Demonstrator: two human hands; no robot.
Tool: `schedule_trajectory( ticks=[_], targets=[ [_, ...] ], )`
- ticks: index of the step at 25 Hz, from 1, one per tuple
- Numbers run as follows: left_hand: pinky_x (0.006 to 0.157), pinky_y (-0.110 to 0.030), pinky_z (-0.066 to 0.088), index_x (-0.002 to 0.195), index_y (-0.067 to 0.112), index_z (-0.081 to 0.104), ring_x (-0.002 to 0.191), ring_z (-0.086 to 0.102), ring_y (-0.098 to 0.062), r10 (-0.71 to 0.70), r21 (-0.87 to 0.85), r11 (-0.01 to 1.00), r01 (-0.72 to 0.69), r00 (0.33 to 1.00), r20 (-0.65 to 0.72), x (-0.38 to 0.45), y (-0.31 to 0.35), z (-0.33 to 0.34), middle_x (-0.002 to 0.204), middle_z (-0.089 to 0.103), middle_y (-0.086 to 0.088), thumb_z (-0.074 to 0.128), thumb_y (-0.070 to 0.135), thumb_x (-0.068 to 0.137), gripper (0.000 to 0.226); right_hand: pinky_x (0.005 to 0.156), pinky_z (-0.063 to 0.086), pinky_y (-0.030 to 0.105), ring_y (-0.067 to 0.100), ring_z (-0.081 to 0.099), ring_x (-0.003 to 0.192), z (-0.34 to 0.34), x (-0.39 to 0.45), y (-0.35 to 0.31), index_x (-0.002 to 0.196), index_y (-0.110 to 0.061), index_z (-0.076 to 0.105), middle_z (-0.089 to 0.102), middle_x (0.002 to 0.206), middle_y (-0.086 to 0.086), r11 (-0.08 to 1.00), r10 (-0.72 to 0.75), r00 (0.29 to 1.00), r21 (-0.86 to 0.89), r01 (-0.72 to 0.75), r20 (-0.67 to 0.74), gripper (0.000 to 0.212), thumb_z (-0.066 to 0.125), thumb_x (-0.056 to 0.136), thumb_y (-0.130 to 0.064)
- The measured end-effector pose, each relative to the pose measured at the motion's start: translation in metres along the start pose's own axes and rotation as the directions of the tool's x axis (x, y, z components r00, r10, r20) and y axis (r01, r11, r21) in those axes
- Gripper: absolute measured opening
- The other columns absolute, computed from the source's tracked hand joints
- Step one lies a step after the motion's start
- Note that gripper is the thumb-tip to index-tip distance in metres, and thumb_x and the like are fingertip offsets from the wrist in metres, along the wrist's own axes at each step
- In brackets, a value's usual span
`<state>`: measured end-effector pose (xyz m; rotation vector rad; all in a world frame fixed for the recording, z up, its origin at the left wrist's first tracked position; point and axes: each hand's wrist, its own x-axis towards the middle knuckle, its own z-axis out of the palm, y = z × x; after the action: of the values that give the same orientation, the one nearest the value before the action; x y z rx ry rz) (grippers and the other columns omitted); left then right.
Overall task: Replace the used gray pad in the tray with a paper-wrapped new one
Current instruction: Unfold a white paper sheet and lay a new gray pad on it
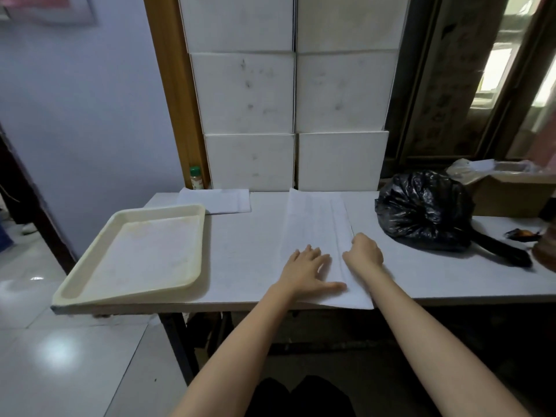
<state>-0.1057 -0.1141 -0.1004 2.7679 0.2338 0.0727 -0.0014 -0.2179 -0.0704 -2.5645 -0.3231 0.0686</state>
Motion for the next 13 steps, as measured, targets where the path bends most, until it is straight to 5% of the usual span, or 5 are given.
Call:
schedule_trajectory(
  ticks=[3, 6, 8, 11, 13],
  targets=[
    [0.12, -0.044, 0.014, 0.151, 0.02, 0.014, 0.147, 0.017, -0.022, -0.051, -0.17, 0.984, 0.048, 0.999, -0.018, 0.0, 0.012, -0.005, 0.159, 0.02, -0.002, 0.042, 0.088, 0.06, 0.118, 0.083, 0.042, 0.03, 0.029, 0.055, 0.105, -0.01, 0.001, -0.026, 0.119, -0.006, 0.049, 0.056, 0.122, 0.014, 0.908, -0.053, 0.998, 0.418, 0.034, 0.034, 0.034, 0.056, 0.086, -0.012],
    [0.102, -0.038, 0.043, 0.146, 0.028, 0.026, 0.127, 0.049, -0.019, -0.167, -0.547, 0.837, -0.008, 0.949, -0.269, -0.004, 0.017, -0.024, 0.143, 0.047, 0.002, 0.056, 0.039, 0.084, 0.069, 0.067, 0.045, 0.022, 0.018, 0.056, 0.082, -0.028, -0.005, -0.074, 0.115, -0.009, 0.05, 0.06, 0.094, 0.005, 0.67, -0.253, 0.96, 0.737, 0.084, 0.121, 0.027, 0.055, 0.089, -0.008],
    [0.093, -0.034, 0.047, 0.134, 0.018, 0.044, 0.116, 0.056, -0.024, -0.414, -0.753, 0.658, -0.026, 0.823, -0.39, -0.01, 0.007, -0.047, 0.127, 0.058, -0.005, 0.045, 0.013, 0.09, 0.045, 0.07, 0.049, 0.018, 0.017, 0.058, 0.082, -0.027, -0.011, -0.095, 0.113, -0.009, 0.049, 0.059, 0.086, 0.003, 0.537, -0.356, 0.926, 0.838, 0.094, 0.125, 0.019, 0.05, 0.094, -0.01],
    [0.101, -0.034, 0.045, 0.135, 0.012, 0.043, 0.122, 0.053, -0.03, -0.677, -0.906, 0.404, -0.126, 0.624, -0.389, -0.025, -0.022, -0.079, 0.13, 0.055, -0.012, 0.035, 0.004, 0.097, 0.04, 0.094, 0.042, 0.031, 0.024, 0.054, 0.113, 0.009, -0.014, -0.09, 0.123, -0.012, 0.049, 0.059, 0.119, 0.01, 0.748, -0.441, 0.876, 0.619, 0.239, 0.194, 0.03, 0.044, 0.097, -0.027],
    [0.107, -0.036, 0.039, 0.147, 0.017, 0.025, 0.133, 0.042, -0.027, -0.734, -0.898, 0.438, -0.045, 0.559, -0.386, -0.038, -0.041, -0.086, 0.144, 0.042, -0.008, 0.036, 0.007, 0.099, 0.05, 0.11, 0.032, 0.04, 0.023, 0.039, 0.133, 0.044, -0.022, -0.072, 0.139, -0.017, 0.036, 0.04, 0.146, 0.007, 0.872, -0.485, 0.799, 0.266, 0.411, 0.356, 0.053, 0.043, 0.094, -0.043]
  ],
)
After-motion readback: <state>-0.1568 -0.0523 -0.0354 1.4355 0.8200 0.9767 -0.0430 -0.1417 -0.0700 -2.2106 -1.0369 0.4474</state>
